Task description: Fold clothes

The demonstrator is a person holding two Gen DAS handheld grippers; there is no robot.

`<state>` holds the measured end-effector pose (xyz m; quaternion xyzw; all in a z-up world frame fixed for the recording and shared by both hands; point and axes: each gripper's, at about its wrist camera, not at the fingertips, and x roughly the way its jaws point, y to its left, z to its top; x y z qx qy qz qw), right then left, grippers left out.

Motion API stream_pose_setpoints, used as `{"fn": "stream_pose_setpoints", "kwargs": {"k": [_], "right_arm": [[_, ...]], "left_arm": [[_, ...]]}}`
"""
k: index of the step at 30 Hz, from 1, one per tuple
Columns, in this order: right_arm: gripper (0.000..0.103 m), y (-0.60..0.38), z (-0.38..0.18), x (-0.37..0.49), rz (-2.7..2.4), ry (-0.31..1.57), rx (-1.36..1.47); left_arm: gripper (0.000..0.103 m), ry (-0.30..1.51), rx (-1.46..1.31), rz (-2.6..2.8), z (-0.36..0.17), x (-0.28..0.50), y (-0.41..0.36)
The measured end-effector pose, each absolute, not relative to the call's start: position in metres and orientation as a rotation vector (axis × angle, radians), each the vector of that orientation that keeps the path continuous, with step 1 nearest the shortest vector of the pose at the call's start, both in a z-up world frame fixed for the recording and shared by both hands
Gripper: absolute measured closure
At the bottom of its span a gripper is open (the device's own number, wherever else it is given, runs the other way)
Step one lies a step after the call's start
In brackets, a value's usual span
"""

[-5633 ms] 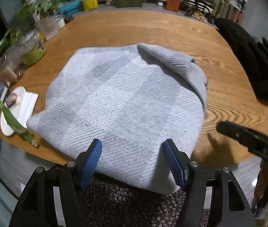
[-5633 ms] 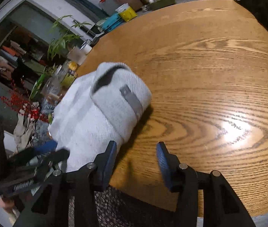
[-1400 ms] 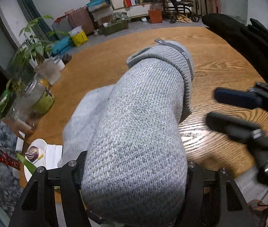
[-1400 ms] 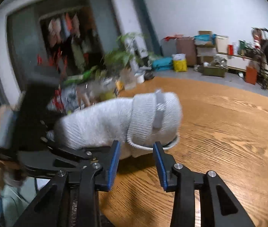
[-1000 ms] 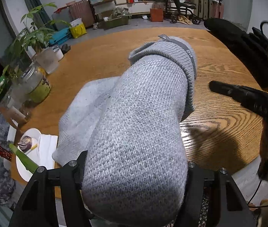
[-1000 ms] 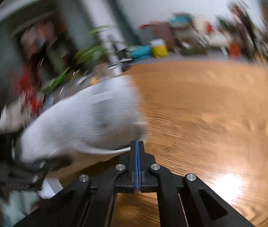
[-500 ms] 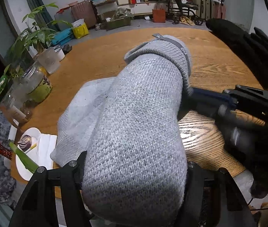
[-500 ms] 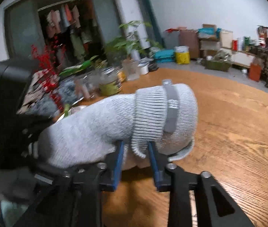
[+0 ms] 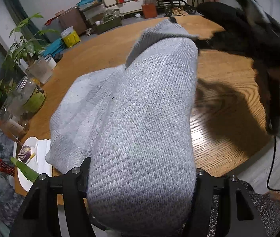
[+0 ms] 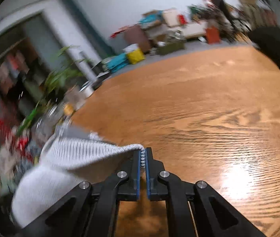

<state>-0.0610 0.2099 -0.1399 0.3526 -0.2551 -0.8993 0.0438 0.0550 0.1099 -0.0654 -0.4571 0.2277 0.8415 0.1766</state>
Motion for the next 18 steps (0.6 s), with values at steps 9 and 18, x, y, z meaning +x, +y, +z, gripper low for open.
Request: {"fn": "stream_pose_setpoints", "kwargs": {"k": [9, 18], "right_arm": [[0.103, 0.203, -0.108, -0.12, -2.768, -0.743, 1.007], [0.082, 0.238, -0.087, -0.054, -2.539, -0.734, 0.954]], "left_arm": [[0.038, 0.572, -1.332, 2.378, -0.067, 0.055, 0.1], [0.038, 0.659, -1.338, 2.367, -0.076, 0.066, 0.105]]}}
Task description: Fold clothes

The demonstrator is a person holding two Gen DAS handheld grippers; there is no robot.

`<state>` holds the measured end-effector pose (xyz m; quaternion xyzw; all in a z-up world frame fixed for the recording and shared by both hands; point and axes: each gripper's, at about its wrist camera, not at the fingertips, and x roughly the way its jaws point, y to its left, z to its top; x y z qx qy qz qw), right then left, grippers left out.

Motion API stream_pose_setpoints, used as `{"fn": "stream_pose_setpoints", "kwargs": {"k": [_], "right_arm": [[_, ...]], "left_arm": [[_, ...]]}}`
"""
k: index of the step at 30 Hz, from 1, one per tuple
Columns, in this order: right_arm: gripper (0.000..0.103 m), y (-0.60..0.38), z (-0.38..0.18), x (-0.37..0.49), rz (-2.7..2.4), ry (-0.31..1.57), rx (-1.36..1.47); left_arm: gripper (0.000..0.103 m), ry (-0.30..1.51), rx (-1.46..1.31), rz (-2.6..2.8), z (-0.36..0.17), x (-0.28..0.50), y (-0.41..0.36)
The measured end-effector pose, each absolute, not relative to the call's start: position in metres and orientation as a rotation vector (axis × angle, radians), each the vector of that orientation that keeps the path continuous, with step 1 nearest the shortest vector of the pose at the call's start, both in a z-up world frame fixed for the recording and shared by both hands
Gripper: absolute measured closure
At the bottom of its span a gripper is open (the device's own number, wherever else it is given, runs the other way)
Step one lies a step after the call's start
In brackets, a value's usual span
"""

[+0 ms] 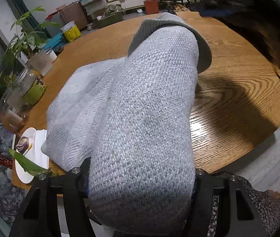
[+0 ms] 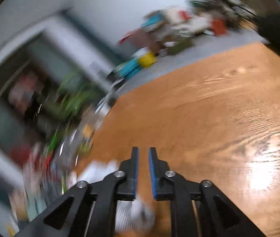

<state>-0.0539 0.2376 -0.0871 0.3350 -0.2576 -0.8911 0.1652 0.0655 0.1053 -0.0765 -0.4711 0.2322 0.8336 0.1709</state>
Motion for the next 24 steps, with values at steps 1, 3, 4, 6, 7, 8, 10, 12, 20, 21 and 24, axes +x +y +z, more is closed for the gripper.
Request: {"fn": "stream_pose_setpoints", "kwargs": {"k": [1, 3, 4, 6, 7, 8, 10, 12, 20, 21, 24], "right_arm": [[0.082, 0.224, -0.087, -0.039, -2.485, -0.654, 0.955], [0.082, 0.198, -0.094, -0.023, -2.412, -0.574, 0.977], [0.083, 0.186, -0.098, -0.016, -2.385, -0.54, 0.989], [0.083, 0.173, -0.108, -0.018, -2.382, -0.524, 1.031], [0.085, 0.168, -0.114, -0.023, -2.391, -0.528, 1.056], [0.087, 0.166, -0.118, -0.029, -2.402, -0.546, 1.077], [0.089, 0.178, -0.115, -0.047, -2.517, -0.578, 1.062], [0.099, 0.195, -0.113, -0.072, -2.576, -0.63, 1.06], [0.088, 0.249, -0.098, -0.081, -2.82, -0.813, 1.001], [0.088, 0.256, -0.094, -0.075, -2.757, -0.874, 0.977], [0.085, 0.216, -0.073, -0.051, -2.456, -0.662, 0.9]], "left_arm": [[0.038, 0.672, -1.338, 2.367, -0.078, 0.066, 0.107], [0.038, 0.696, -1.336, 2.365, -0.08, 0.068, 0.11], [0.038, 0.709, -1.335, 2.363, -0.082, 0.069, 0.111], [0.038, 0.701, -1.336, 2.367, -0.083, 0.071, 0.11], [0.038, 0.697, -1.336, 2.369, -0.084, 0.072, 0.11], [0.038, 0.697, -1.338, 2.371, -0.085, 0.072, 0.109], [0.038, 0.706, -1.336, 2.372, -0.086, 0.073, 0.11], [0.038, 0.685, -1.335, 2.376, -0.085, 0.073, 0.109], [0.038, 0.644, -1.341, 2.364, -0.085, 0.079, 0.104], [0.038, 0.632, -1.347, 2.367, -0.084, 0.078, 0.105], [0.037, 0.622, -1.357, 2.375, -0.084, 0.075, 0.108]]}}
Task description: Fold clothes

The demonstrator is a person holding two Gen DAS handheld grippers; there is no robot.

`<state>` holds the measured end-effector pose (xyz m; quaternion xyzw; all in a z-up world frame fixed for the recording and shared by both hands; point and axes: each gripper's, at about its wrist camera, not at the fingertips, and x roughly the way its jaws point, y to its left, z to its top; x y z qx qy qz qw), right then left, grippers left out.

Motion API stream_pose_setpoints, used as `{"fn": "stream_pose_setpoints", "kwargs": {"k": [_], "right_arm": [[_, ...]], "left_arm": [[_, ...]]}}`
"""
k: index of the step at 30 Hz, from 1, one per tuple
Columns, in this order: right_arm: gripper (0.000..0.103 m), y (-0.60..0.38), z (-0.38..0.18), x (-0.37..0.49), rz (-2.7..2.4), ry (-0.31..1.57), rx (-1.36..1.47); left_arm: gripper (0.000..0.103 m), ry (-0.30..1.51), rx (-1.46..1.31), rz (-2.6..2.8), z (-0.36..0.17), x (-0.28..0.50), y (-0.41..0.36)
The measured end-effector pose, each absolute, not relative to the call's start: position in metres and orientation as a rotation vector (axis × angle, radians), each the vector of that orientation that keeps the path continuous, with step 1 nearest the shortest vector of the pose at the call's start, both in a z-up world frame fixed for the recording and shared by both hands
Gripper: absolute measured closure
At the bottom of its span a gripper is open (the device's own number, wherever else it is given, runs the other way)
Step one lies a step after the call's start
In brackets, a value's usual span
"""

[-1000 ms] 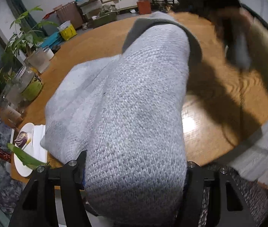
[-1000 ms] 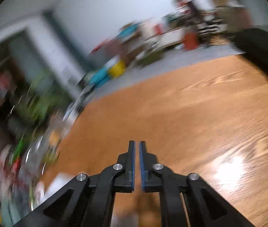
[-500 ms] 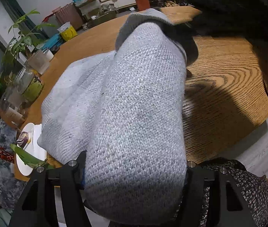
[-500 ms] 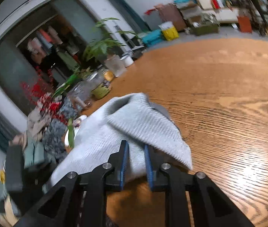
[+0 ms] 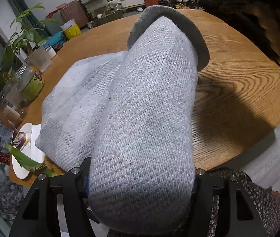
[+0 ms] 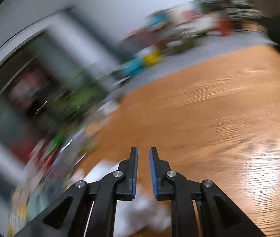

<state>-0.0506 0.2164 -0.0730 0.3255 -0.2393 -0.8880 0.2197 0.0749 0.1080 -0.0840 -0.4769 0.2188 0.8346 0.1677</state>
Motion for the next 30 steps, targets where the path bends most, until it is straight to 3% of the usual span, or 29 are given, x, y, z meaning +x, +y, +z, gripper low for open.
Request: {"fn": "stream_pose_setpoints", "kwargs": {"k": [4, 6, 7, 9, 11, 14, 18, 23, 27, 30], "right_arm": [[0.075, 0.143, -0.069, -0.037, -2.294, -0.386, 0.935], [0.079, 0.129, -0.083, -0.055, -2.351, -0.345, 1.034], [0.09, 0.131, -0.094, -0.071, -2.405, -0.349, 1.08], [0.096, 0.161, -0.118, -0.101, -2.582, -0.387, 1.22], [0.095, 0.203, -0.14, -0.125, -2.75, -0.48, 1.377], [0.093, 0.242, -0.126, -0.098, -2.647, -0.733, 1.198], [0.075, 0.234, -0.087, -0.043, -2.571, -0.59, 1.046], [0.074, 0.209, -0.129, -0.032, -2.228, -0.622, 1.332], [0.075, 0.191, -0.147, -0.051, -2.163, -0.643, 1.352], [0.075, 0.167, -0.139, -0.069, -2.129, -0.555, 1.323]], "left_arm": [[0.037, 0.63, -1.356, 2.384, -0.087, 0.076, 0.107], [0.037, 0.607, -1.35, 2.383, -0.086, 0.077, 0.102], [0.037, 0.591, -1.349, 2.384, -0.086, 0.077, 0.1], [0.037, 0.563, -1.349, 2.388, -0.085, 0.077, 0.097], [0.037, 0.543, -1.347, 2.39, -0.084, 0.077, 0.095], [0.037, 0.547, -1.351, 2.386, -0.083, 0.077, 0.094], [0.037, 0.6, -1.37, 2.377, -0.082, 0.077, 0.1], [0.037, 0.567, -1.4, 2.36, -0.078, 0.072, 0.097], [0.038, 0.368, -1.443, 2.334, -0.058, 0.055, 0.075], [0.038, 0.248, -1.464, 2.322, -0.039, 0.037, 0.057]]}}
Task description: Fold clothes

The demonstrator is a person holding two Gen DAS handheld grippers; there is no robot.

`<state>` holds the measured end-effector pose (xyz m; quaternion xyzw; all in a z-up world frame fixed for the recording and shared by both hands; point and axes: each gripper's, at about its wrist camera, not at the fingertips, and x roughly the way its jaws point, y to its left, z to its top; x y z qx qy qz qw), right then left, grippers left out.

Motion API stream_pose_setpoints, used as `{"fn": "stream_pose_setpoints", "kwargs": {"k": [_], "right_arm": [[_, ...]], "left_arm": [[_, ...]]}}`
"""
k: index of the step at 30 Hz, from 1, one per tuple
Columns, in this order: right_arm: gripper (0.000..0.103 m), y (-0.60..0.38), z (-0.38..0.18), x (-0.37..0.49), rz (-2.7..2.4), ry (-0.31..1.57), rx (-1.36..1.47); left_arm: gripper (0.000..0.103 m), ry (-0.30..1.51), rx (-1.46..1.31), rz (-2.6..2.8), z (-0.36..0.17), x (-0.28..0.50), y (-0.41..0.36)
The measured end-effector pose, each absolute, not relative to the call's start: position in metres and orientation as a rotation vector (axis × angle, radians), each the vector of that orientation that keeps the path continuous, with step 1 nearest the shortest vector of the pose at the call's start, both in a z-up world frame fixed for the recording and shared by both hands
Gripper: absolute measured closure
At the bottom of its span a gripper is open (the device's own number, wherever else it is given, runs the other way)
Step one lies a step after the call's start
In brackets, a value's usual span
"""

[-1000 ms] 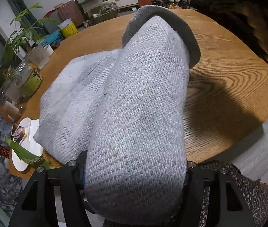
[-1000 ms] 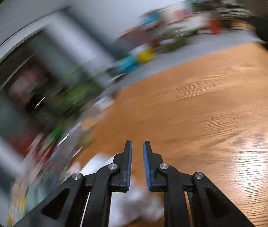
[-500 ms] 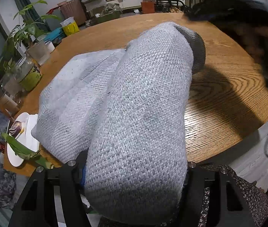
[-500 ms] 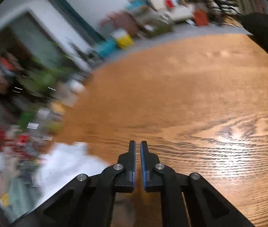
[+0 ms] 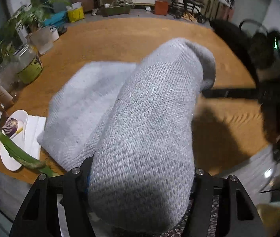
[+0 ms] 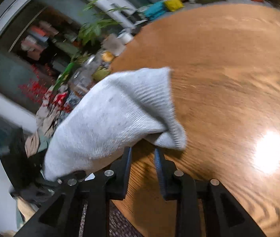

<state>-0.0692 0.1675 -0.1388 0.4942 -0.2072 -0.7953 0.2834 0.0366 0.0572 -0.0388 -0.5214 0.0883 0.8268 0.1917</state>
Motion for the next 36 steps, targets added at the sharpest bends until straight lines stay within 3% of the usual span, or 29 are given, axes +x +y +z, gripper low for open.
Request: {"fn": "stream_pose_setpoints", "kwargs": {"k": [8, 11, 13, 15, 20, 21, 24, 27, 32, 36], "right_arm": [[0.075, 0.097, -0.15, -0.115, -2.091, -0.142, 1.447], [0.084, 0.113, -0.16, -0.139, -2.19, -0.069, 1.516], [0.089, 0.135, -0.157, -0.155, -2.273, -0.129, 1.502], [0.083, 0.161, -0.147, -0.17, -2.374, -0.24, 1.439], [0.083, 0.198, -0.12, -0.181, -2.492, -0.419, 1.33], [0.08, 0.206, -0.113, -0.176, -2.497, -0.468, 1.313], [0.053, 0.233, -0.104, -0.139, -2.484, -0.656, 1.331], [0.051, 0.268, -0.099, -0.089, -2.365, -0.784, 1.345], [0.05, 0.283, -0.082, -0.046, -2.347, -0.809, 1.315], [0.044, 0.276, -0.06, -0.032, -2.403, -0.764, 1.246]], "left_arm": [[0.04, 0.254, -1.491, 2.293, -0.023, 0.007, 0.054], [0.04, 0.225, -1.49, 2.273, -0.025, 0.011, 0.042], [0.04, 0.211, -1.489, 2.264, -0.028, 0.012, 0.034], [0.04, 0.198, -1.487, 2.259, -0.031, 0.013, 0.03], [0.04, 0.192, -1.486, 2.259, -0.041, 0.022, 0.033], [0.04, 0.194, -1.485, 2.259, -0.043, 0.025, 0.035], [0.04, 0.228, -1.479, 2.249, -0.047, 0.035, 0.054], [0.04, 0.29, -1.47, 2.231, -0.048, 0.049, 0.08], [0.037, 0.444, -1.443, 2.164, -0.053, 0.08, 0.144], [0.025, 0.549, -1.453, 2.058, -0.067, 0.107, 0.195]]}}
